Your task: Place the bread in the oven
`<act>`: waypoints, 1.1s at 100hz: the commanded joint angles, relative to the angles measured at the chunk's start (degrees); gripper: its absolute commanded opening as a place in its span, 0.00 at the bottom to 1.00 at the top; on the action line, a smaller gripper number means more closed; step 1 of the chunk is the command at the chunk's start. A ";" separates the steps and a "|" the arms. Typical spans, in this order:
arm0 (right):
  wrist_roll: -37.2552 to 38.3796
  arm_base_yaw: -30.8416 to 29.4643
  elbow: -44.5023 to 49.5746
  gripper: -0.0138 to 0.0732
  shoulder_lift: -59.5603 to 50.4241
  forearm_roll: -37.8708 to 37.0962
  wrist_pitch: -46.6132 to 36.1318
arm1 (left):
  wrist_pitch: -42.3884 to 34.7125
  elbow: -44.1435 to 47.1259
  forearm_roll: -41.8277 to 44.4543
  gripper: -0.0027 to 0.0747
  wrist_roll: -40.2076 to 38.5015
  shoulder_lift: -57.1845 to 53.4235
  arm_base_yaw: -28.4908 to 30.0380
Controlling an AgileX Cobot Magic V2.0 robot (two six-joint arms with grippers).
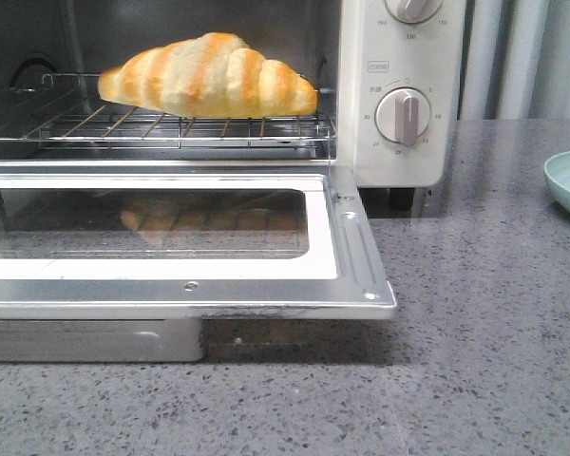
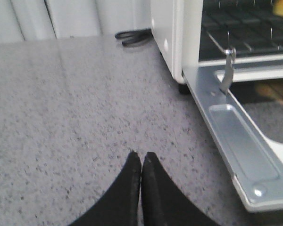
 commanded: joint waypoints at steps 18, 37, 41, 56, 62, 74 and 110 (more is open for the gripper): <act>-0.35 0.11 0.69 0.07 -1.23 -0.24 -4.92 | -0.93 1.32 0.63 0.01 -0.41 -1.78 0.14; -0.35 0.11 0.69 0.07 -1.23 -0.24 -4.92 | -0.93 1.32 0.63 0.01 -0.28 -1.78 0.14; -0.35 0.11 0.69 0.07 -1.23 -0.24 -4.92 | -0.80 1.32 1.12 0.01 -0.04 -1.78 0.14; -0.35 0.11 0.69 0.07 -1.23 -0.24 -4.92 | -0.60 1.32 1.34 0.01 -0.01 -1.78 0.14; -0.35 0.11 0.69 0.07 -1.23 -0.24 -4.92 | -0.60 1.32 1.34 0.01 -0.01 -1.78 0.14; -0.35 0.11 0.69 0.07 -1.23 -0.24 -4.92 | -0.60 1.32 1.34 0.01 -0.01 -1.78 0.14; -0.35 0.11 0.69 0.07 -1.23 -0.24 -1.64 | -0.60 1.32 1.34 0.01 -0.01 -1.78 0.14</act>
